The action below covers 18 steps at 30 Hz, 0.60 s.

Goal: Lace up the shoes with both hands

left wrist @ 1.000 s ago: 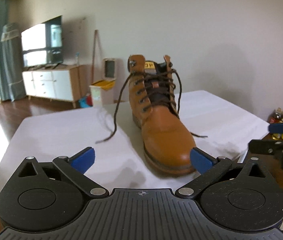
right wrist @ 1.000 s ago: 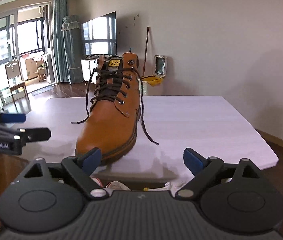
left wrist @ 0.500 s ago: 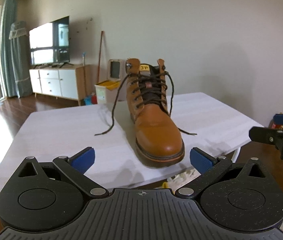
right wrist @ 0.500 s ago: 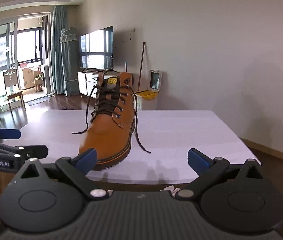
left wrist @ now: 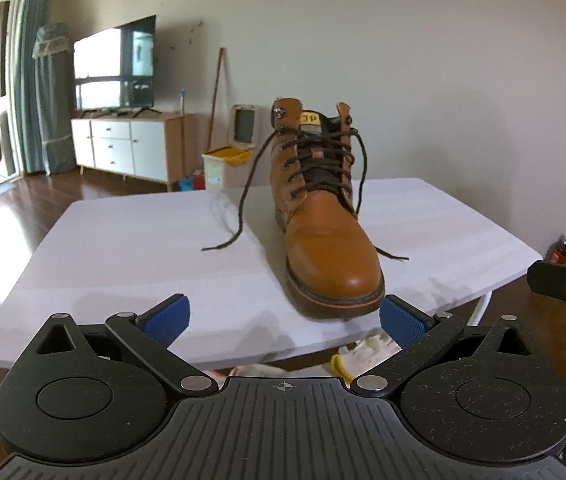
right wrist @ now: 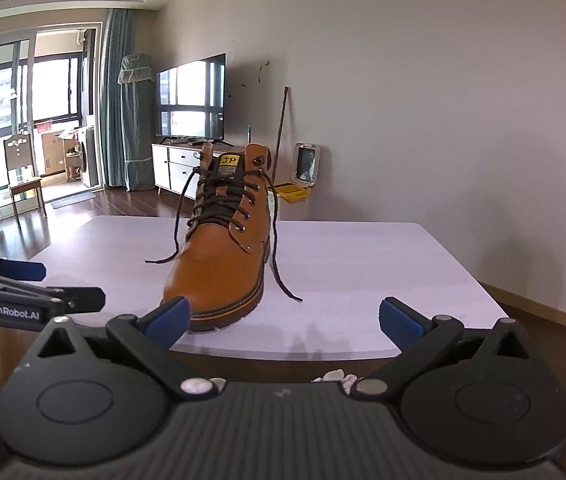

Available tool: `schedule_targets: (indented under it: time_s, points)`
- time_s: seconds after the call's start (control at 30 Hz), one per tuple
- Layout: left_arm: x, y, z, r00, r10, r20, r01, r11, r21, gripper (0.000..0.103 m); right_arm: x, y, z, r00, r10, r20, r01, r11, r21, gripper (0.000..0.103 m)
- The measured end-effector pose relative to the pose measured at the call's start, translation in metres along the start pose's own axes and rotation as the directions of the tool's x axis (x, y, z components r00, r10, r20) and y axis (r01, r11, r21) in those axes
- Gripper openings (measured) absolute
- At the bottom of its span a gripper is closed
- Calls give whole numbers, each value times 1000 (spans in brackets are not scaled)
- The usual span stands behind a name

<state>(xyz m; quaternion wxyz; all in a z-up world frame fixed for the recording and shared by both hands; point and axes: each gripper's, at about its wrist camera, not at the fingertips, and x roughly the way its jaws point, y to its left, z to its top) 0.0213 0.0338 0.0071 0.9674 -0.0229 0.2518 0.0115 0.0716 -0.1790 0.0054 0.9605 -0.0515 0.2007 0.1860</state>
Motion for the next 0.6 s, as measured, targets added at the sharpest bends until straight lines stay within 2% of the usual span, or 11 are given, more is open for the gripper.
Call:
schedule_targets:
  time_s: [0.6]
  points:
    - [-13, -12, 9, 998, -27, 53, 25, 999, 31, 103, -10, -7, 2, 1000, -12, 26, 12, 1000, 9, 102]
